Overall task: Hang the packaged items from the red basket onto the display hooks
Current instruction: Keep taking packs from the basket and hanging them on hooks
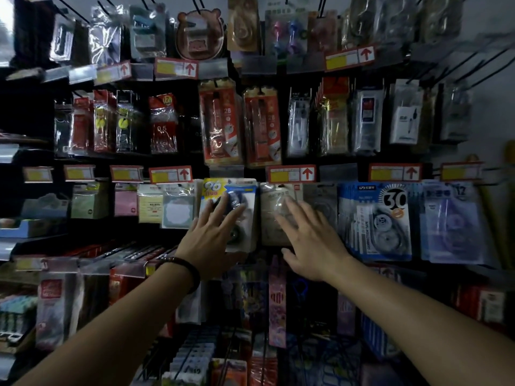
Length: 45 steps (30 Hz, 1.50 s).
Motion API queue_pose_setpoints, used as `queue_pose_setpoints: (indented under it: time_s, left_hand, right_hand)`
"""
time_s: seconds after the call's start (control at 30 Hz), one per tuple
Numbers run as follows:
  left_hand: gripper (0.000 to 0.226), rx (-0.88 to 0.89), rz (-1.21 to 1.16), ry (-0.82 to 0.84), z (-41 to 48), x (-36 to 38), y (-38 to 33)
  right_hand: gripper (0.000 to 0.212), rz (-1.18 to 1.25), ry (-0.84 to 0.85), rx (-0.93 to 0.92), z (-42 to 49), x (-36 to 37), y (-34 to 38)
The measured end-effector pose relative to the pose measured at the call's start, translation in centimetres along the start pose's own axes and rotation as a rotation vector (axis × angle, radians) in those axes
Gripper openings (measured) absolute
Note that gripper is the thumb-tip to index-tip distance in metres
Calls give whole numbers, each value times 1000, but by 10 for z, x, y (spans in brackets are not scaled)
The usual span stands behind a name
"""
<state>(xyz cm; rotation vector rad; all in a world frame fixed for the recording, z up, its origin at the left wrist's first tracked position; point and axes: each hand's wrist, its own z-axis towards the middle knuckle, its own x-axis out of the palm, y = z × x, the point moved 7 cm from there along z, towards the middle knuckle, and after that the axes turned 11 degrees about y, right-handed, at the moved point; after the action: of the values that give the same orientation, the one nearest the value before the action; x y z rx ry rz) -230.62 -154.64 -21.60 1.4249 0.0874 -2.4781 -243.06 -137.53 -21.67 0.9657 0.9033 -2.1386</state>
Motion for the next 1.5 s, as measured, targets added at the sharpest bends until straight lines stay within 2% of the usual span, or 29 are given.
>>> queue_pose_setpoints:
  time_s: [0.13, 0.37, 0.73, 0.83, 0.93, 1.2, 1.37, 1.43, 1.5]
  left_hand:
    - [109, -37, 52, -31, 6, 0, -1]
    - [102, -31, 76, -85, 16, -8, -7]
    - [86, -74, 102, -16, 29, -21, -13]
    - [89, -67, 98, 17, 27, -26, -17]
    - [94, -86, 80, 55, 22, -29, -19]
    - [83, -111, -25, 51, 8, -39, -25]
    - [55, -41, 54, -143, -7, -55, -78]
    - [43, 13, 78, -176, -9, -57, -104]
    - [43, 59, 104, -164, -8, -55, -128]
  right_hand:
    - [90, 14, 75, 42, 12, 14, -4]
    - [83, 46, 166, 123, 42, 32, -19]
    - [90, 119, 210, 131, 62, 37, -19]
    - [87, 107, 203, 125, 57, 29, -19]
    - [84, 116, 193, 73, 43, 18, -17]
    - [74, 43, 159, -2, -29, -18, -37]
    - [70, 28, 108, 115, -78, -24, -80]
    - [70, 27, 82, 174, -96, -23, -100]
    - [72, 65, 55, 225, -111, -21, -117]
